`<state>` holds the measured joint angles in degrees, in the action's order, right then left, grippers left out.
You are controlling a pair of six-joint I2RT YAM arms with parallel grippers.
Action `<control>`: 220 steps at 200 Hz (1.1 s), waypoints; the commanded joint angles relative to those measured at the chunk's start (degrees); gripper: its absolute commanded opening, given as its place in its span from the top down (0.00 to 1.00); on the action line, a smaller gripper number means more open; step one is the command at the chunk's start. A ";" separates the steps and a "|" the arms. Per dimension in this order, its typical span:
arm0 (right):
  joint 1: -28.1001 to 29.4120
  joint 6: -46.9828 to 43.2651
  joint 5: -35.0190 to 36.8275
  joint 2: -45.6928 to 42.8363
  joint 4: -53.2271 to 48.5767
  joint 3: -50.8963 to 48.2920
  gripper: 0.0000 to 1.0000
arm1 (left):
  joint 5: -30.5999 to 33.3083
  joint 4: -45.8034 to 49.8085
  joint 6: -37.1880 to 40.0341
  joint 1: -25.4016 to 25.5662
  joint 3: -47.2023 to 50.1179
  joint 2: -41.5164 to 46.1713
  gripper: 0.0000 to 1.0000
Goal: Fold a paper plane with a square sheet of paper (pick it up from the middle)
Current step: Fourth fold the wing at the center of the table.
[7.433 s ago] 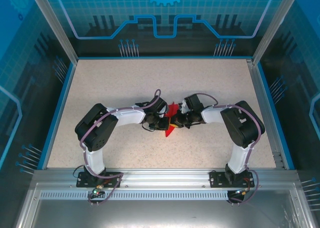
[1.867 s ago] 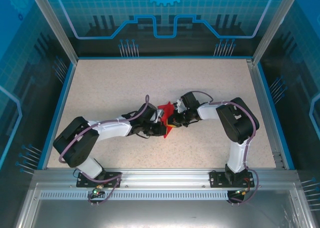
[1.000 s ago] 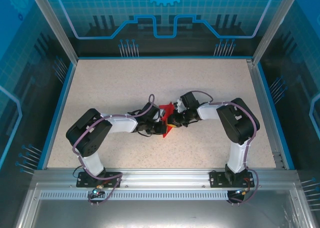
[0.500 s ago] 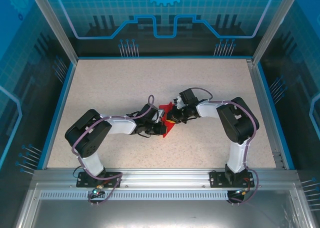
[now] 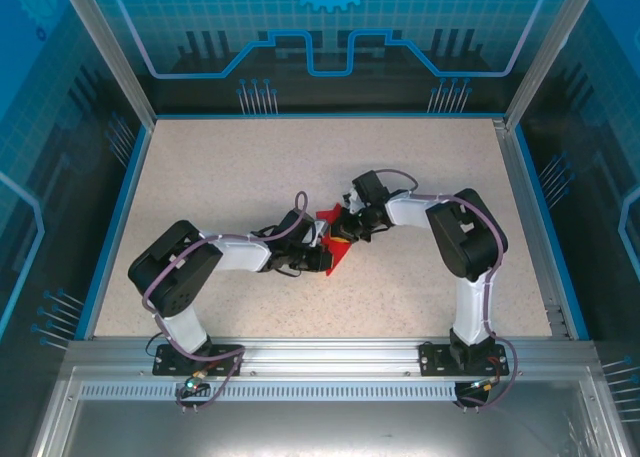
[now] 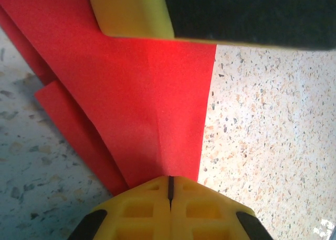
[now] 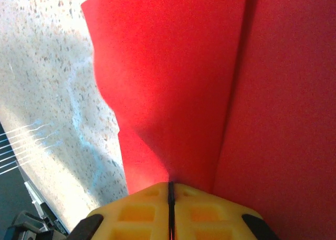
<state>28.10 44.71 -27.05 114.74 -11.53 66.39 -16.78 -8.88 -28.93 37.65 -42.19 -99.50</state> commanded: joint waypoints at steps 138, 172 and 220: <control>-6.24 -2.78 5.18 9.27 -3.63 13.10 0.91 | 2.44 12.21 2.02 -0.05 7.04 0.26 0.97; -7.60 -2.81 5.67 11.03 -4.30 15.31 0.92 | 1.99 12.61 2.18 -0.06 7.31 0.60 0.97; -9.66 -3.04 5.63 12.60 -5.41 18.84 0.92 | 1.48 13.44 2.63 -0.04 7.53 1.30 0.97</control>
<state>22.24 42.96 -28.56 124.53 -18.85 82.39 -14.15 -11.09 -28.08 37.23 -38.79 -96.92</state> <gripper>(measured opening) 0.087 0.050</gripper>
